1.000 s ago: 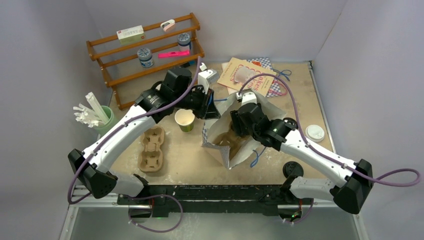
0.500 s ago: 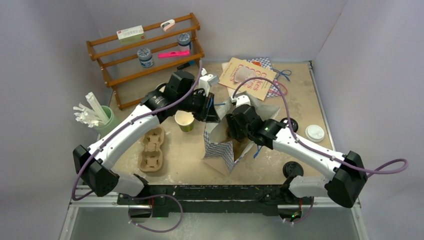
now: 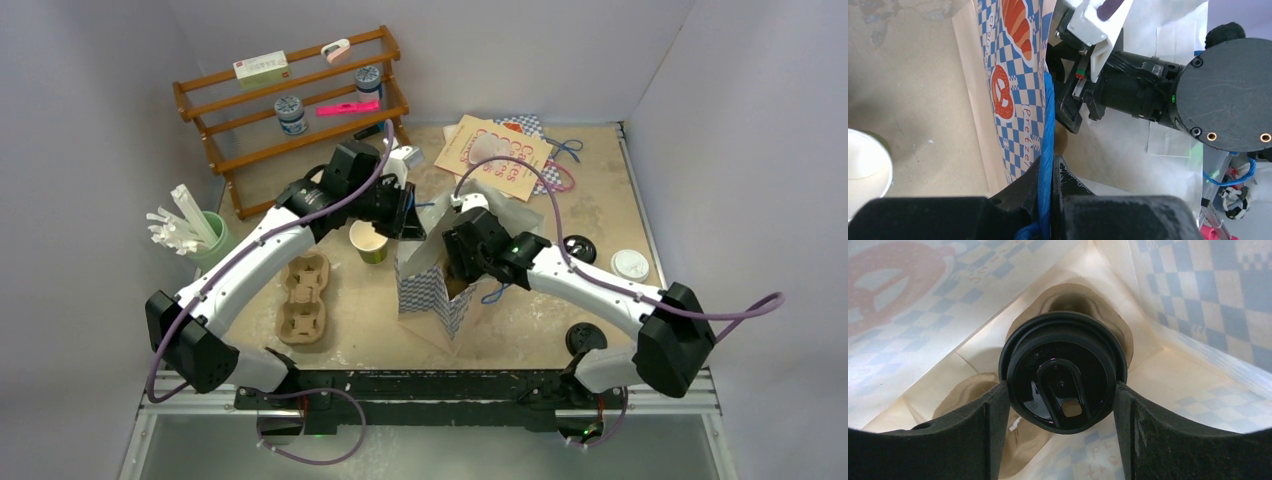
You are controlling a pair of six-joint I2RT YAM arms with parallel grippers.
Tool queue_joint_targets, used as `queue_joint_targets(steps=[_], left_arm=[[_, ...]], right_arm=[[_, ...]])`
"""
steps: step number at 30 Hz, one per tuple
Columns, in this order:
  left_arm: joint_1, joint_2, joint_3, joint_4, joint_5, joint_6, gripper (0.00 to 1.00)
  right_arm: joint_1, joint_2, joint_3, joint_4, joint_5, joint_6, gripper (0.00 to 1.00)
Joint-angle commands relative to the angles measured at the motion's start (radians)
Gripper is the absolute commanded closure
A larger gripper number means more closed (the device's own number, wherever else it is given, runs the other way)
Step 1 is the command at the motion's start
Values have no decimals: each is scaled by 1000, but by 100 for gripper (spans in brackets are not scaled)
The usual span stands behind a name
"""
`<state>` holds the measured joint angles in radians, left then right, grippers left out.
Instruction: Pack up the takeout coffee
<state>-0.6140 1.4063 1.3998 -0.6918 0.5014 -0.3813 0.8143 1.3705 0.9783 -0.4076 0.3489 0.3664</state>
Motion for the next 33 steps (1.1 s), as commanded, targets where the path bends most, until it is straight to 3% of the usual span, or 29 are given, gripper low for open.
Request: queue_joint_targets(steps=[1, 8, 14, 23, 33], left_arm=[[12, -19, 30, 49, -30, 22, 100], [11, -2, 38, 59, -25, 32, 100], [12, 2, 20, 73, -15, 22, 100], [13, -4, 8, 58, -55, 27, 100], [26, -18, 2, 49, -78, 39, 100]], right_arm=[[-41, 64, -14, -100, -67, 33, 89], [-125, 179, 29, -153, -131, 16, 91], [-130, 247, 82, -252, -89, -5, 88], [-126, 219, 30, -262, -38, -5, 85], [-126, 221, 92, -308, -65, 14, 81]])
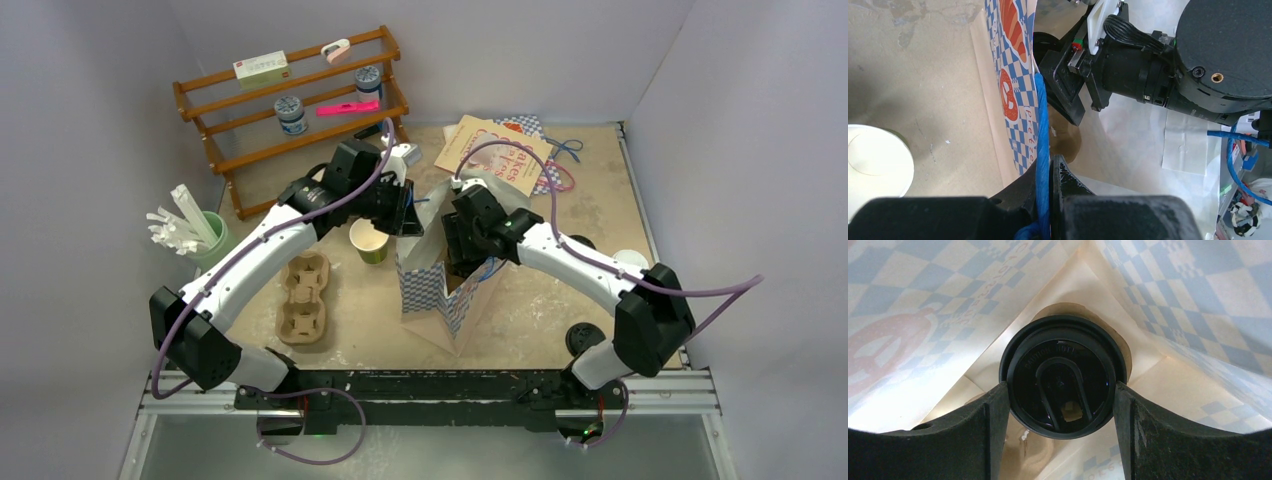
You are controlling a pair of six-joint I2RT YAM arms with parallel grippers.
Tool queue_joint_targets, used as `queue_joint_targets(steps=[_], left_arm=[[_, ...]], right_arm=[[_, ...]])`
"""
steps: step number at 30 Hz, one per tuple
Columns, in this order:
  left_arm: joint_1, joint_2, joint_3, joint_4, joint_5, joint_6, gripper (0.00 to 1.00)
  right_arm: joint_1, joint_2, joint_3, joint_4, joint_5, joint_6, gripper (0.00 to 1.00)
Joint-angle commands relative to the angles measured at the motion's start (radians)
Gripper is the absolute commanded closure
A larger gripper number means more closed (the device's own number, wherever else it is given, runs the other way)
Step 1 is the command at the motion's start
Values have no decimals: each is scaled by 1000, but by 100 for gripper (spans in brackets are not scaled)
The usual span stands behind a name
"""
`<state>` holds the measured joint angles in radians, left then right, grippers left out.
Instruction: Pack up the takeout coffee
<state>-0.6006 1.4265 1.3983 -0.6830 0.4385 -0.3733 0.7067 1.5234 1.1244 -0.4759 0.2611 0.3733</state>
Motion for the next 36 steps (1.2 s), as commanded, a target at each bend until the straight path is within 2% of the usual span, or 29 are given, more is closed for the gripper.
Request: queue_joint_targets(steps=[1, 5, 6, 8, 13, 25, 33, 36], left_arm=[[12, -38, 2, 40, -14, 31, 100], [12, -37, 7, 48, -9, 31, 100], [12, -37, 7, 50, -7, 31, 100], [12, -35, 7, 54, 0, 31, 100], [11, -26, 22, 42, 6, 31, 100], [7, -9, 34, 36, 18, 13, 100], [4, 32, 77, 59, -67, -50, 100], [5, 72, 109, 80, -106, -60, 94]], right_arm=[[-19, 59, -34, -243, 24, 4, 79], [-18, 40, 96, -285, 44, -5, 61], [-20, 39, 129, -298, 49, -10, 50], [-21, 39, 197, -320, 58, -13, 35], [-21, 28, 304, -361, 75, -13, 2], [-20, -90, 306, -341, 21, -33, 1], [-20, -188, 351, -266, -9, -63, 1], [-21, -207, 386, -263, 14, -73, 1]])
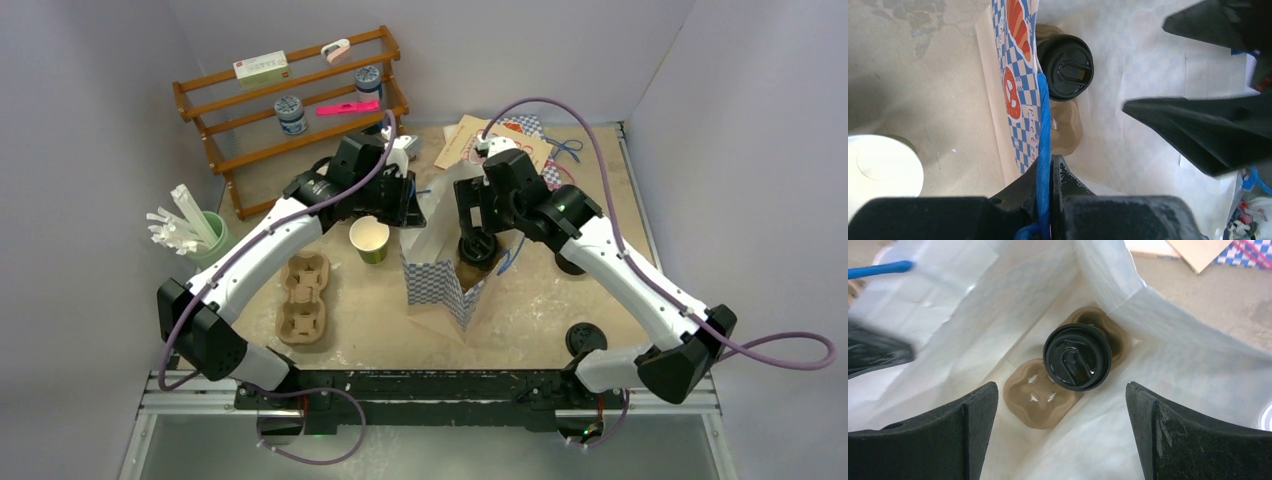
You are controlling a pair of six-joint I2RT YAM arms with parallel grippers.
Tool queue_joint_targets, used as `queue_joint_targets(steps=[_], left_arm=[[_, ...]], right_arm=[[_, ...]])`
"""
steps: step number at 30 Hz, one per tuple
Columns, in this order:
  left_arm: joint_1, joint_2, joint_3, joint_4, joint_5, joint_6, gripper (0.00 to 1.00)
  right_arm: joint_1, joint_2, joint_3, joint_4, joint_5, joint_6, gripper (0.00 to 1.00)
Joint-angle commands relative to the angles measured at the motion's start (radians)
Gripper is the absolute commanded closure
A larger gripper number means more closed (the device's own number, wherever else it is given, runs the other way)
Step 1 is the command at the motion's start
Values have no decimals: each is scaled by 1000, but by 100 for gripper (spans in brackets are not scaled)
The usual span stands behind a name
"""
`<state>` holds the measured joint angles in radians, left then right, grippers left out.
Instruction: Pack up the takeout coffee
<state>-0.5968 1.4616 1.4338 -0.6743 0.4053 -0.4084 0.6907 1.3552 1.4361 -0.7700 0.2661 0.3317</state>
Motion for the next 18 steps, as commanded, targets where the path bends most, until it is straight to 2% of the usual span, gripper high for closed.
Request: queue_joint_targets(steps=[1, 2, 3, 7, 9, 12, 18], left_arm=[[0, 46, 87, 78, -86, -28, 93], [0, 62, 103, 79, -104, -34, 90], [0, 74, 120, 76, -120, -39, 84], [0, 101, 199, 11, -161, -48, 43], [0, 88, 209, -21, -162, -43, 29], [1, 56, 226, -73, -137, -38, 20], [0, -11, 273, -276, -109, -19, 14]], right_arm=[[-5, -46, 82, 29, 22, -36, 1], [-5, -52, 92, 28, 35, -42, 1], [-4, -59, 100, 26, 50, -47, 1], [-6, -73, 132, 11, 86, -62, 1], [-5, -80, 145, 8, 106, -68, 1], [-4, -79, 171, 5, 147, -84, 1], [-4, -86, 188, 26, 152, -92, 1]])
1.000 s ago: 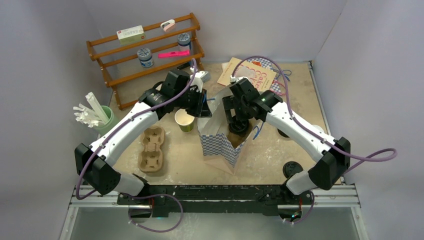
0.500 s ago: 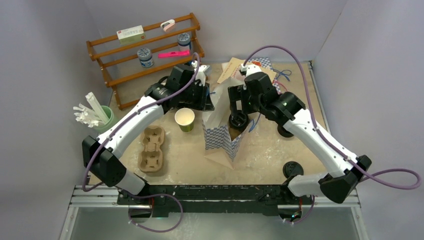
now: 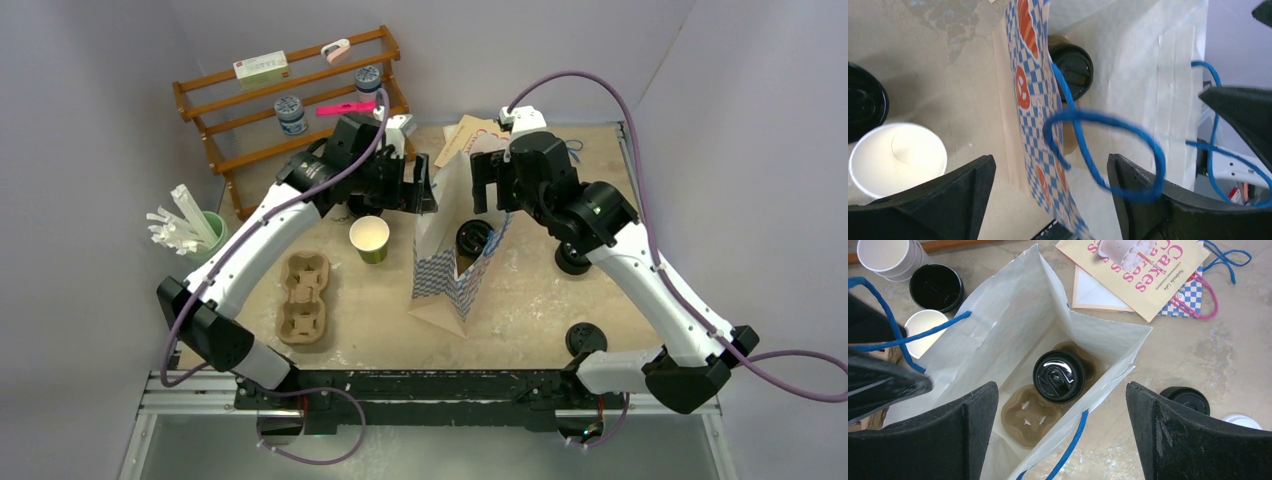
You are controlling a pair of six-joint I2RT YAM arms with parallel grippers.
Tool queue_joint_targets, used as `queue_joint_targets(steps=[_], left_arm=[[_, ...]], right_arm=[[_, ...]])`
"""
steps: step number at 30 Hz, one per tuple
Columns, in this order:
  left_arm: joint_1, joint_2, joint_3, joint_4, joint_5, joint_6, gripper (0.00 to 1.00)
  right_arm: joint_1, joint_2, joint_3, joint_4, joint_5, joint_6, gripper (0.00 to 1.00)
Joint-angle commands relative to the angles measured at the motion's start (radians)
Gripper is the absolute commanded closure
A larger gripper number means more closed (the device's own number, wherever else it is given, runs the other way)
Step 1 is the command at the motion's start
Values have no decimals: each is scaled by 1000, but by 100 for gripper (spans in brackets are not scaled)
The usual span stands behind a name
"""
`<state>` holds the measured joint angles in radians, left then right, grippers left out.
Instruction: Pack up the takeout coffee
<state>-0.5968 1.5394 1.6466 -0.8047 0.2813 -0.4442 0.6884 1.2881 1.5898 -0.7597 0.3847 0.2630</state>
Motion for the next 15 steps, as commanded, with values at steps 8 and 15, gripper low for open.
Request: queue_joint_targets(steps=[8, 15], left_arm=[[44, -244, 69, -259, -151, -18, 14], [186, -162, 278, -497, -538, -73, 31]], right_arm=[[-2, -46, 28, 57, -2, -12, 1], [-2, -68, 36, 76, -30, 29, 1]])
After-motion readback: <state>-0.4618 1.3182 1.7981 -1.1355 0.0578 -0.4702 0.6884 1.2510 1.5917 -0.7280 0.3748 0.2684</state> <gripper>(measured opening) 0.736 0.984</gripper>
